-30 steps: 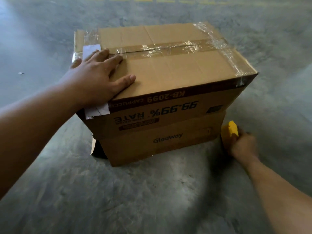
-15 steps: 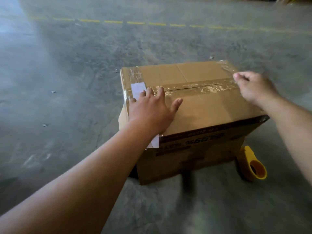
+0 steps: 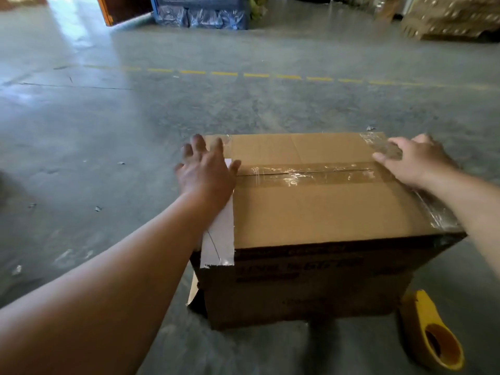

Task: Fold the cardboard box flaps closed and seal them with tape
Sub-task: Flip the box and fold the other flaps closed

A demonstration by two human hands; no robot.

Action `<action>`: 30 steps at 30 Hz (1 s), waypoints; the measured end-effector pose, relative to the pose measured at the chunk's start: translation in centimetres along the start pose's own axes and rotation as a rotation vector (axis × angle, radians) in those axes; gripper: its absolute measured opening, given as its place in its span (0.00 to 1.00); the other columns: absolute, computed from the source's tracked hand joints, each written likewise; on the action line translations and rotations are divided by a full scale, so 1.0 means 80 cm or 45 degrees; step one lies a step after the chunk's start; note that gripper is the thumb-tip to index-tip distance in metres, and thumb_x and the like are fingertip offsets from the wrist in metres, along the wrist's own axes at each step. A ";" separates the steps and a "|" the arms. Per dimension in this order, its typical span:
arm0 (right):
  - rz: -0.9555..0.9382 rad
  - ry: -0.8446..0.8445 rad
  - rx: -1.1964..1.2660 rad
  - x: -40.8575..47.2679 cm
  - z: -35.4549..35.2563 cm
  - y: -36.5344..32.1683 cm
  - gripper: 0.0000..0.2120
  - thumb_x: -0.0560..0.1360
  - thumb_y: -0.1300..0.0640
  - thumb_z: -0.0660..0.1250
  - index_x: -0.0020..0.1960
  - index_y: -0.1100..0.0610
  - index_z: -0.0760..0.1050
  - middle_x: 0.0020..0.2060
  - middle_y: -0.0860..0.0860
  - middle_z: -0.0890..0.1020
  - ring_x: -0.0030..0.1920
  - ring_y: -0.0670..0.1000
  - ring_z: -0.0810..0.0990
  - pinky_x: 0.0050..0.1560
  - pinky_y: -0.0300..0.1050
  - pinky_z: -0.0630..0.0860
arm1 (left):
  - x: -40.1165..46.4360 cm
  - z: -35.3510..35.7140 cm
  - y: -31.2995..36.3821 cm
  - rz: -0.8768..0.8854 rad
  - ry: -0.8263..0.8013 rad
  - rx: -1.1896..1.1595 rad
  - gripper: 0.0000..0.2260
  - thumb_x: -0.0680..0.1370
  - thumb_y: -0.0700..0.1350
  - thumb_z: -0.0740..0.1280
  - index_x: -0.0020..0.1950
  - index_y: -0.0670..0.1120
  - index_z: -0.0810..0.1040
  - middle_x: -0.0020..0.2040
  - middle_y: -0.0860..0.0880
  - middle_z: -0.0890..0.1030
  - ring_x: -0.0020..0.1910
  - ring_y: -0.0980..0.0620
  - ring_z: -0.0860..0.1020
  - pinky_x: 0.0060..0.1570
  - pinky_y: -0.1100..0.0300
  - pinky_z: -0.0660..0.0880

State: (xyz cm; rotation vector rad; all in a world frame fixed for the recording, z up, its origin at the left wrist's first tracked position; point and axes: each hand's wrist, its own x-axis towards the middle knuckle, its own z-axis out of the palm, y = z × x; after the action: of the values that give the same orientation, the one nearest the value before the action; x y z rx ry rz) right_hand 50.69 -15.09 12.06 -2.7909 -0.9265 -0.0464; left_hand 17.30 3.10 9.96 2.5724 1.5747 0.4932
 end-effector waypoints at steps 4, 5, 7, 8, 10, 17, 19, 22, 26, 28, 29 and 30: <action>0.002 -0.332 0.228 0.012 0.008 0.018 0.43 0.69 0.25 0.58 0.78 0.41 0.50 0.76 0.57 0.60 0.74 0.62 0.62 0.70 0.55 0.60 | 0.014 0.005 -0.004 -0.426 -0.250 -0.174 0.51 0.70 0.76 0.58 0.80 0.44 0.49 0.77 0.38 0.59 0.72 0.35 0.65 0.66 0.41 0.68; -0.023 -0.375 0.275 0.014 0.006 0.022 0.44 0.68 0.25 0.58 0.78 0.40 0.49 0.77 0.55 0.60 0.74 0.60 0.61 0.71 0.54 0.59 | 0.016 0.005 -0.003 -0.460 -0.282 -0.221 0.52 0.69 0.77 0.59 0.80 0.43 0.51 0.75 0.37 0.64 0.71 0.35 0.67 0.64 0.43 0.69; -0.080 -0.418 0.310 0.014 0.003 0.025 0.47 0.64 0.23 0.59 0.77 0.38 0.49 0.77 0.52 0.60 0.74 0.59 0.61 0.71 0.53 0.59 | 0.018 0.005 0.000 -0.457 -0.331 -0.239 0.50 0.69 0.77 0.59 0.77 0.40 0.58 0.70 0.38 0.72 0.66 0.36 0.73 0.55 0.48 0.71; -0.099 -0.422 0.328 0.012 0.001 0.026 0.49 0.62 0.22 0.59 0.77 0.37 0.50 0.77 0.51 0.61 0.75 0.58 0.61 0.71 0.53 0.59 | 0.017 0.004 0.000 -0.437 -0.330 -0.209 0.49 0.68 0.77 0.59 0.74 0.40 0.63 0.67 0.39 0.75 0.62 0.37 0.75 0.50 0.51 0.71; -0.107 -0.379 0.349 0.003 0.001 0.029 0.50 0.59 0.21 0.60 0.77 0.38 0.54 0.76 0.49 0.62 0.74 0.57 0.62 0.71 0.52 0.60 | 0.014 0.002 -0.002 -0.392 -0.299 -0.150 0.50 0.65 0.80 0.58 0.68 0.40 0.69 0.60 0.40 0.79 0.54 0.39 0.78 0.44 0.53 0.71; -0.173 0.061 0.410 -0.047 -0.025 0.014 0.46 0.64 0.22 0.59 0.77 0.40 0.54 0.72 0.55 0.70 0.69 0.60 0.71 0.63 0.51 0.69 | -0.002 -0.037 -0.025 -0.256 0.068 -0.257 0.52 0.59 0.84 0.57 0.67 0.45 0.66 0.58 0.40 0.80 0.53 0.37 0.80 0.43 0.50 0.74; -0.254 0.220 0.516 -0.055 -0.043 0.000 0.45 0.66 0.25 0.62 0.77 0.41 0.52 0.72 0.56 0.70 0.69 0.59 0.71 0.65 0.51 0.68 | -0.001 -0.052 -0.035 -0.171 0.256 -0.358 0.50 0.62 0.82 0.59 0.71 0.47 0.63 0.61 0.41 0.79 0.55 0.37 0.80 0.44 0.49 0.75; -0.390 0.340 0.734 -0.069 -0.068 -0.024 0.49 0.68 0.33 0.70 0.78 0.42 0.45 0.73 0.54 0.67 0.70 0.56 0.69 0.68 0.50 0.65 | 0.004 -0.068 -0.053 -0.095 0.475 -0.569 0.54 0.65 0.77 0.65 0.80 0.49 0.50 0.73 0.43 0.71 0.68 0.39 0.74 0.59 0.44 0.74; -0.443 0.336 0.854 -0.091 -0.058 -0.051 0.58 0.69 0.46 0.75 0.77 0.47 0.31 0.76 0.53 0.62 0.72 0.56 0.66 0.71 0.57 0.63 | 0.008 -0.066 -0.079 -0.100 0.597 -0.878 0.59 0.63 0.71 0.73 0.81 0.47 0.47 0.78 0.45 0.64 0.74 0.43 0.66 0.71 0.49 0.66; -0.387 0.397 0.983 -0.104 -0.024 -0.056 0.57 0.67 0.46 0.77 0.79 0.49 0.37 0.74 0.52 0.67 0.70 0.54 0.69 0.67 0.56 0.68 | -0.001 -0.050 -0.093 -0.096 0.602 -0.979 0.55 0.63 0.64 0.78 0.79 0.45 0.52 0.74 0.45 0.68 0.71 0.44 0.69 0.68 0.50 0.69; -0.367 0.434 1.051 -0.112 0.000 -0.056 0.54 0.67 0.47 0.77 0.79 0.49 0.44 0.71 0.51 0.71 0.67 0.51 0.71 0.64 0.54 0.72 | -0.011 -0.037 -0.102 -0.113 0.590 -1.007 0.53 0.63 0.59 0.80 0.77 0.45 0.54 0.72 0.45 0.70 0.69 0.45 0.71 0.66 0.50 0.71; -0.341 0.450 1.131 -0.122 0.027 -0.055 0.50 0.67 0.48 0.78 0.78 0.49 0.49 0.68 0.50 0.73 0.65 0.49 0.73 0.61 0.55 0.75 | -0.022 -0.020 -0.113 -0.149 0.568 -1.032 0.51 0.63 0.55 0.81 0.76 0.45 0.55 0.70 0.45 0.72 0.67 0.46 0.72 0.63 0.50 0.72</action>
State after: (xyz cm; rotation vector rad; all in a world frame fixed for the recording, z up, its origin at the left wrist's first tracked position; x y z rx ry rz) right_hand 40.18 -16.92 9.87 -1.7692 -0.9185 -0.1267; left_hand 8.38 5.58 8.90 1.8122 1.2249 1.4149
